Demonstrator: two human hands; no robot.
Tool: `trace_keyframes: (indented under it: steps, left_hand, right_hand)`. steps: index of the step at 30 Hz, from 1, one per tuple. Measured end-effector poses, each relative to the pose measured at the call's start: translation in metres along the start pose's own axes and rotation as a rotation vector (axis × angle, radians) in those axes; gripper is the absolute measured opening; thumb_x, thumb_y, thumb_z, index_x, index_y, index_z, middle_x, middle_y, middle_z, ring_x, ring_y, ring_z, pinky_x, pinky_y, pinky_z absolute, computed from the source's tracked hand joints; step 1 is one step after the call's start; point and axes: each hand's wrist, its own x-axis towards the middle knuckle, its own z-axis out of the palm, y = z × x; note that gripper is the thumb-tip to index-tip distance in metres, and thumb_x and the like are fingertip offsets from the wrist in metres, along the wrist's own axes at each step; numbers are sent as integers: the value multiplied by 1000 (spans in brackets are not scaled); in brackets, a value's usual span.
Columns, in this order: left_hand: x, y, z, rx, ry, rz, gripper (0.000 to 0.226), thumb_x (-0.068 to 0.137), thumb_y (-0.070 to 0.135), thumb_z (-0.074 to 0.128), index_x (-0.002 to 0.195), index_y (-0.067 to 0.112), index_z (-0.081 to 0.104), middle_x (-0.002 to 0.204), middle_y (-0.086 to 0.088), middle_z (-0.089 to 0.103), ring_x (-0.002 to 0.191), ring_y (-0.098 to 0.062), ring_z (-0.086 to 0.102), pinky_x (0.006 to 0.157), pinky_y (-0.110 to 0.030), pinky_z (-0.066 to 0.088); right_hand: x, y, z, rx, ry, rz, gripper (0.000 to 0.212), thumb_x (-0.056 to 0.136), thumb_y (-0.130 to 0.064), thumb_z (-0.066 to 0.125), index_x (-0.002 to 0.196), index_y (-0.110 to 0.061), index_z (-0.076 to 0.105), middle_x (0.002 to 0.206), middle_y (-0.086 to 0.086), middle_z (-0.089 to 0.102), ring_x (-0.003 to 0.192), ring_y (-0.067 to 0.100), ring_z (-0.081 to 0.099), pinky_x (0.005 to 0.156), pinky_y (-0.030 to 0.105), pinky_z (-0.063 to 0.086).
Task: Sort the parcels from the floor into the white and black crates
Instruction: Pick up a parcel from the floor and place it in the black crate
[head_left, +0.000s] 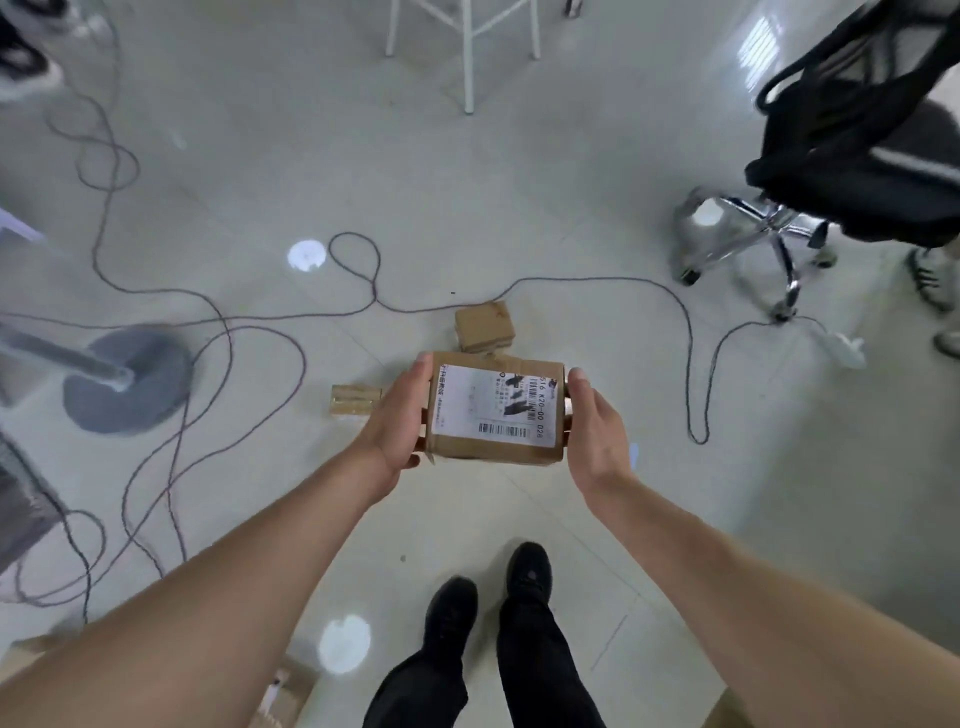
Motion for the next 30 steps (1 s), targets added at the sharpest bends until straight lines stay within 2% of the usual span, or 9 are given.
trace_keyframes:
  steps: [2,5,8,13,17,19,23,25,30]
  left_hand:
    - [-23,30,10,41,-51,60,75,69,89,29,114,40,64,101,-4,71,87,-27,60,87,-44,45]
    - [-54,67,31,100,-146,167,70,80,86,29,123,40,60,103,-5,70,83,-24,61,83,-41,45]
    - [-83,94,59,143,-235,266,59,92,79,29,120,38,61,98,-4,72,81,-25,62,81,-40,43]
    - [-127,120,114,249,-365,347,70,81,85,31,119,34,62,104,-12,72,81,-28,62,73,-36,40]
    - [-164,124,160,389,-451,413,68,80,85,27,124,42,56,111,-2,69,94,-31,67,85,-43,49]
    - [-184,123,185,421,-490,450,57,93,78,27,123,39,55,109,-2,68,89,-28,65,85,-41,48]
    - [-226,115,240,503,-593,498,54,94,76,30,120,37,55,110,-3,68,88,-29,65,88,-44,49]
    - [-245,108,268,529,-639,510,59,89,80,31,120,37,56,109,-2,69,88,-28,65,91,-46,49]
    - [-300,81,335,553,-756,552,49,100,65,32,122,32,60,97,0,71,81,-25,66,85,-43,51]
  right_hand:
    - [-23,-19,-24,52,74,-35,79,73,-86,25,103,-30,72,99,-3,76,99,21,70,92,44,52]
    - [-55,-36,-62,127,195,-88,78,76,-86,29,101,-27,73,96,-3,77,95,21,72,95,48,54]
    - [-84,-45,-101,196,339,-124,76,76,-87,34,96,-25,74,93,-3,77,94,23,71,95,50,54]
    - [-137,-47,-165,249,515,-157,72,80,-82,30,92,-26,74,91,-5,77,93,19,71,94,46,55]
    - [-179,-29,-211,280,643,-147,81,76,-86,29,96,-21,74,92,-4,77,92,18,72,92,42,55]
    - [-201,-18,-233,281,724,-151,83,77,-85,27,94,-19,74,92,-3,76,93,19,69,88,39,53]
    - [-241,16,-279,331,868,-116,61,98,-68,37,91,-16,68,94,0,70,93,21,64,81,39,46]
    - [-262,36,-302,353,917,-104,59,101,-65,38,93,-14,67,94,1,69,92,22,64,83,40,48]
    - [-311,89,-356,368,1007,-103,58,102,-63,35,97,-15,67,95,-1,68,90,16,62,71,32,42]
